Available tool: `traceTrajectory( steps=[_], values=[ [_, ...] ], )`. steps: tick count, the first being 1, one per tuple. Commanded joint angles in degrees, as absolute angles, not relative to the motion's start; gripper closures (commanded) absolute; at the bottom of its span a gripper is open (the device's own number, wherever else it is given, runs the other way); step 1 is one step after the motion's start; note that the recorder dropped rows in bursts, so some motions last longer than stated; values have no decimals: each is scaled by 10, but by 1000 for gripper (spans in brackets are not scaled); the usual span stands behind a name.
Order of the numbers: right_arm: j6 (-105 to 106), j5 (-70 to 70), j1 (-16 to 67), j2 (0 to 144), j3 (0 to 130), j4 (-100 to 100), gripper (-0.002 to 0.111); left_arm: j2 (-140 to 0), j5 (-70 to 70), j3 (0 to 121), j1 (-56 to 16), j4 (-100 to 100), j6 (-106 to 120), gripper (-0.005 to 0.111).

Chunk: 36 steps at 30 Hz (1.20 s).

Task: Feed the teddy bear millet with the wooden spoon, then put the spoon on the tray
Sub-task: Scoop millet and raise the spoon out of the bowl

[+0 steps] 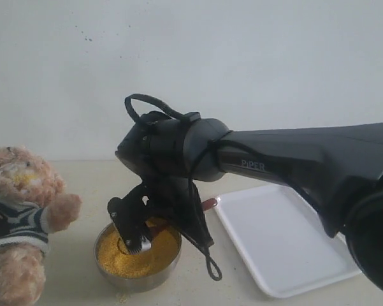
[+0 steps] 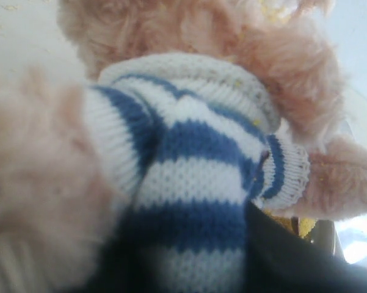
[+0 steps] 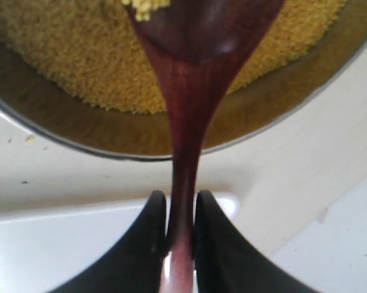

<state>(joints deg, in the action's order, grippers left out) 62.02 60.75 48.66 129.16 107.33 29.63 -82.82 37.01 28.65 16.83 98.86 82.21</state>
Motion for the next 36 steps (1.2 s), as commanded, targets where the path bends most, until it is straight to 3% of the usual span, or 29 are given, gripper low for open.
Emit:
traceTrajectory(
  steps=[1,16,28,36],
  values=[
    [610,594,484,1284,1087,273,109,-825,383,285,169,987,824,103],
    [535,645,417,1284,1087,84,109,-825,433,250,168,966,815,103],
    [472,639,416,1284,1092,45,109,-825,434,223,168,950,817,103],
    [449,700,416,1284,1162,29,109,-825,434,217,168,939,812,103]
  ],
)
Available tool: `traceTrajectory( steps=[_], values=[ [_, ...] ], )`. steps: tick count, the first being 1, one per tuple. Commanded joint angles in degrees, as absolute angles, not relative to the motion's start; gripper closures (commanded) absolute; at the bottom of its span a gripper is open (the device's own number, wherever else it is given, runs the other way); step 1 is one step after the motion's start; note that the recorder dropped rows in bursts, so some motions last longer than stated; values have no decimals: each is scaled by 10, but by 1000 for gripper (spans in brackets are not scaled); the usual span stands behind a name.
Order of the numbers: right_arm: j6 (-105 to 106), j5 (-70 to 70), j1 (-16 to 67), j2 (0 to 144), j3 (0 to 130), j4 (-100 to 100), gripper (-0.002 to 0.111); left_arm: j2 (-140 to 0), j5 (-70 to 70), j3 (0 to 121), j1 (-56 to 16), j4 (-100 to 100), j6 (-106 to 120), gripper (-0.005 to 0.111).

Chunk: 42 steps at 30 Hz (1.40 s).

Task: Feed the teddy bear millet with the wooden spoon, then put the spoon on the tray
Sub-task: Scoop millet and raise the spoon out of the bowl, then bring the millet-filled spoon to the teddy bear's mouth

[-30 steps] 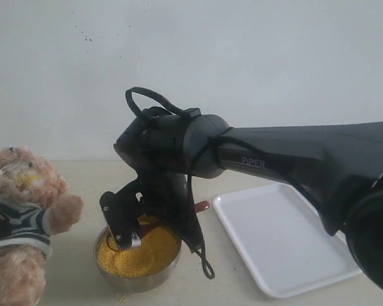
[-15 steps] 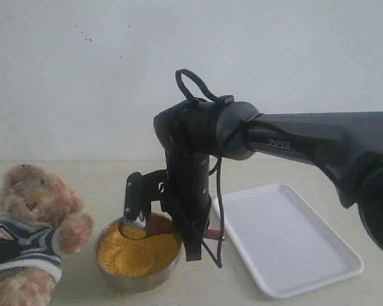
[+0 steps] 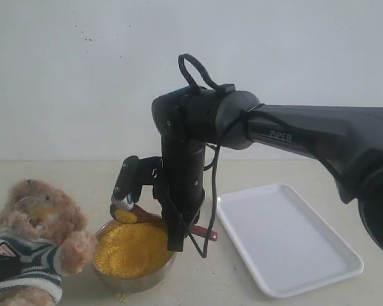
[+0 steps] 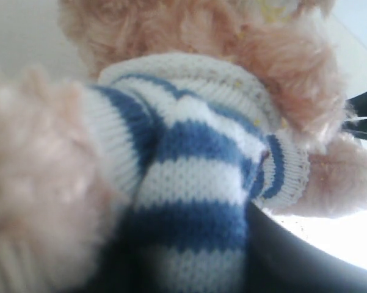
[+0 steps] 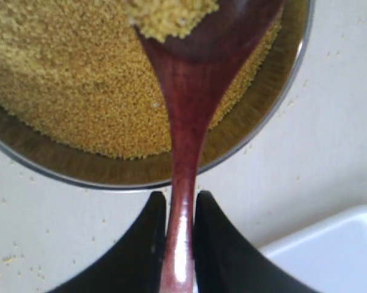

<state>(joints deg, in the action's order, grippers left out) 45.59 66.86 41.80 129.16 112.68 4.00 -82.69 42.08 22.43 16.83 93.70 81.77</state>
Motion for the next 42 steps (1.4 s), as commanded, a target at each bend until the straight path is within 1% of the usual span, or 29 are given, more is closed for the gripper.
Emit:
traceTrajectory(
  steps=[1,9,13,17,24,34,38,42],
  values=[
    [449,700,416,1284,1169,27,109,-825,434,214,168,939,812,103],
    [389,700,416,1284,1180,-6,109,-825,436,163,168,940,823,103],
    [356,700,416,1285,1180,-30,109,-825,471,142,168,938,823,103],
    [264,700,416,1285,1180,0,109,-825,499,131,168,935,823,103],
    [142,700,416,1285,1180,-23,109,-824,517,99,168,934,823,103],
    [123,700,417,1285,1180,-88,109,-824,525,90,168,905,823,103],
    [119,700,418,1285,1177,-114,109,-824,525,90,168,942,821,103],
    [119,700,418,1285,1177,-114,109,-824,525,109,168,936,799,103]
  ],
)
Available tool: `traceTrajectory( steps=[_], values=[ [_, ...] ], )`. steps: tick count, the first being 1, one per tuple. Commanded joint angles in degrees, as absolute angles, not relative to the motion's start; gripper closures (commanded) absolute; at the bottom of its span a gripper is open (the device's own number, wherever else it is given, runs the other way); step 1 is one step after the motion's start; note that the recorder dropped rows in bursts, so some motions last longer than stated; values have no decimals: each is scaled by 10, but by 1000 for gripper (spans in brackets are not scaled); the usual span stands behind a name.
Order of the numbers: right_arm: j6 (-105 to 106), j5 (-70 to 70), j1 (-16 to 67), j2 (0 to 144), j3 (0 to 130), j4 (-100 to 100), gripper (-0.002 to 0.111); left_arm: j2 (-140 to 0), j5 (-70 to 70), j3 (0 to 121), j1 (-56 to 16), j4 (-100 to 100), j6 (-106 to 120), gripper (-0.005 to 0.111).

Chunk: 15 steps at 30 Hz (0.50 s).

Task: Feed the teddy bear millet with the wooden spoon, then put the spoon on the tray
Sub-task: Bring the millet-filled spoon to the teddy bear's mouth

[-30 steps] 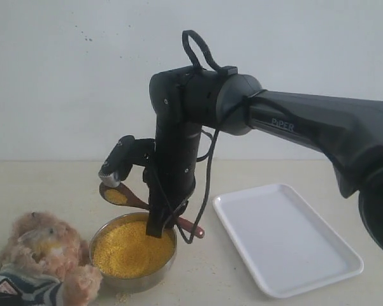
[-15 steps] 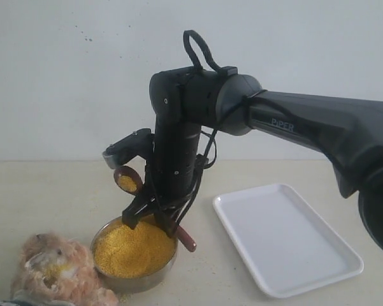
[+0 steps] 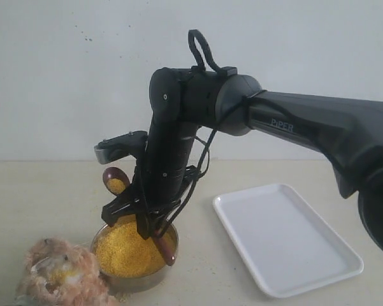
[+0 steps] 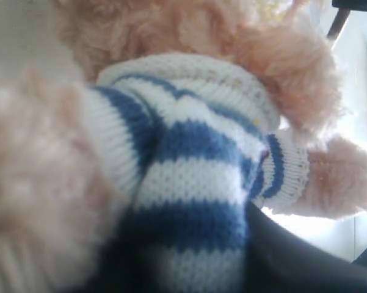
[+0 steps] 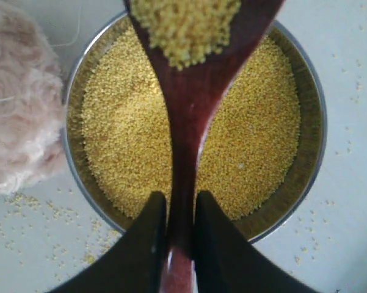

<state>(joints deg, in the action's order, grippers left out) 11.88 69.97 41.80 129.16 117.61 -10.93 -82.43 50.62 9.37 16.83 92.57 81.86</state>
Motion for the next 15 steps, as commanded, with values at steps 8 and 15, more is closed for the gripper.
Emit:
traceTrajectory(
  steps=[8,15],
  values=[
    [131,700,457,1285,1177,-112,109,-848,550,177,166,884,714,103],
    [134,700,505,1285,1177,-93,109,-850,550,177,166,878,714,103]
  ],
)
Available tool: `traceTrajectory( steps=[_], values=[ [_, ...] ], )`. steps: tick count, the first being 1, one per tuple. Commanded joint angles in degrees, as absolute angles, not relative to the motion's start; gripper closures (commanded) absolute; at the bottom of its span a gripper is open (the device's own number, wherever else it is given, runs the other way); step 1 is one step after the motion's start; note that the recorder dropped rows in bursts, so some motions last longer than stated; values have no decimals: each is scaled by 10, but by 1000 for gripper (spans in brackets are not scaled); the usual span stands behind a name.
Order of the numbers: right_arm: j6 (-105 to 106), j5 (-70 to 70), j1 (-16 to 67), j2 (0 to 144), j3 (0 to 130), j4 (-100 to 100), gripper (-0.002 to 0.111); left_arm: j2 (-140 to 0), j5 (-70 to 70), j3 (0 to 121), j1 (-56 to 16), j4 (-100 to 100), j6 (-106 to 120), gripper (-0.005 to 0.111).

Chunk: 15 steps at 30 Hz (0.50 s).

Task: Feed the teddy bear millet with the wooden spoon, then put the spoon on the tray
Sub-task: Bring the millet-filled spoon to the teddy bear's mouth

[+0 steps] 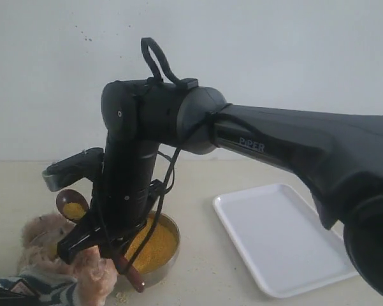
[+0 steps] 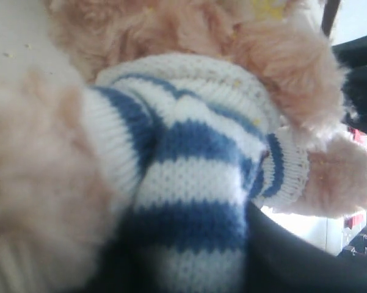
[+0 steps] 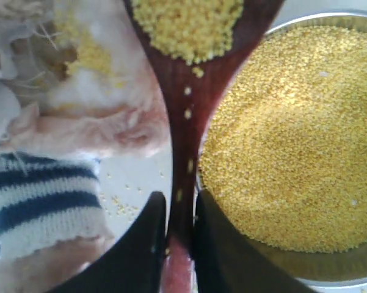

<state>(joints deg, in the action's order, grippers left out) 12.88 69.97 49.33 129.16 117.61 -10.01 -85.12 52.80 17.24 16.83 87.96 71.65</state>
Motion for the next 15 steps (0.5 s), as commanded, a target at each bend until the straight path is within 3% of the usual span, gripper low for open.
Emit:
traceTrajectory(
  steps=[1,15],
  values=[
    [134,700,512,1285,1177,-87,109,-850,550,177,166,878,714,103],
    [110,700,579,1285,1177,96,109,-850,564,177,166,878,715,103]
  ],
)
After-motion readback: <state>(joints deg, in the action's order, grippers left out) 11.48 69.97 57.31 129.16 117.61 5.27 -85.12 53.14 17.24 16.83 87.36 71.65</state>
